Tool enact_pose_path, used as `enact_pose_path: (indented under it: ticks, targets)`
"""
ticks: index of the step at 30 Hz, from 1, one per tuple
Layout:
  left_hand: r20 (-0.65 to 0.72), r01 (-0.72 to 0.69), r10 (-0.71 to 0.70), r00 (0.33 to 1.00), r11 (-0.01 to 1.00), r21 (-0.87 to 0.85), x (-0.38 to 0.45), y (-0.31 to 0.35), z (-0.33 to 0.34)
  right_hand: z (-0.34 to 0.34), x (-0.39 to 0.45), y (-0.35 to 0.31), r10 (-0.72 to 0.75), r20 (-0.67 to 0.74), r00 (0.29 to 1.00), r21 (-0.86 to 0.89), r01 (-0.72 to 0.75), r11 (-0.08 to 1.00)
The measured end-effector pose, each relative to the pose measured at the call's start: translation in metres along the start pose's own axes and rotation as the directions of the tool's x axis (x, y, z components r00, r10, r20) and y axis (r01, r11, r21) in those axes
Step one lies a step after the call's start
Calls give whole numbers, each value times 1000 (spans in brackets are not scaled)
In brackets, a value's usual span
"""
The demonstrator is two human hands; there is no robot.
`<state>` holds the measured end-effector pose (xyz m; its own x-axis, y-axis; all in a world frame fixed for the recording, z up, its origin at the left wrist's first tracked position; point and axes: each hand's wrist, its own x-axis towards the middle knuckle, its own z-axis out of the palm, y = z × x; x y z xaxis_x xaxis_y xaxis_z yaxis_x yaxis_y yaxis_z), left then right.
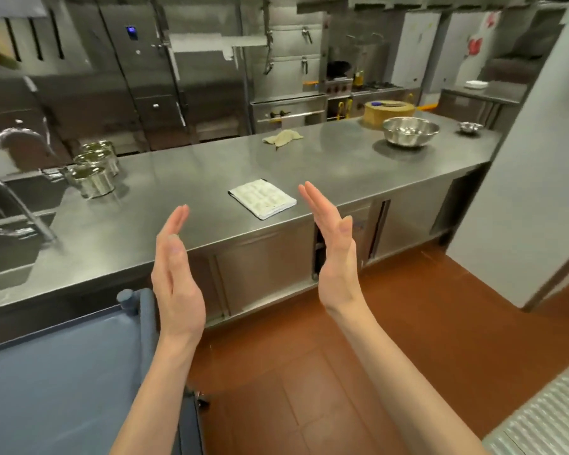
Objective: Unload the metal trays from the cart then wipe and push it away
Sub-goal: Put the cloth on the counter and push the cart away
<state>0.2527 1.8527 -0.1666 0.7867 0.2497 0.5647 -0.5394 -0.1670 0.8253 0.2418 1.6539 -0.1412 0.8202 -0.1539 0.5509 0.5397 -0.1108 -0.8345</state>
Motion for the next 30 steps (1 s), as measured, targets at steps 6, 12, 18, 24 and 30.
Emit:
enact_pose_path:
  ticks: [6,12,18,24,30]
  targets:
    - [-150,1,5,989,999,36,70,-40,4,34,86,52,19,122,992,39,-24,999]
    - [-257,28,0,967,994,107,105,-66,-5,76,137,91,2,225,974,126,-31,992]
    - [-381,62,14,924,980,188,129,-86,-16,125,179,121,-25,392,920,215,-65,974]
    - [-546,132,56,836,945,300,149,-105,-21,179,223,153,-80,576,814,322,-137,937]
    - [-723,251,163,672,867,430,162,-105,-18,232,263,180,-192,727,659,411,-194,891]
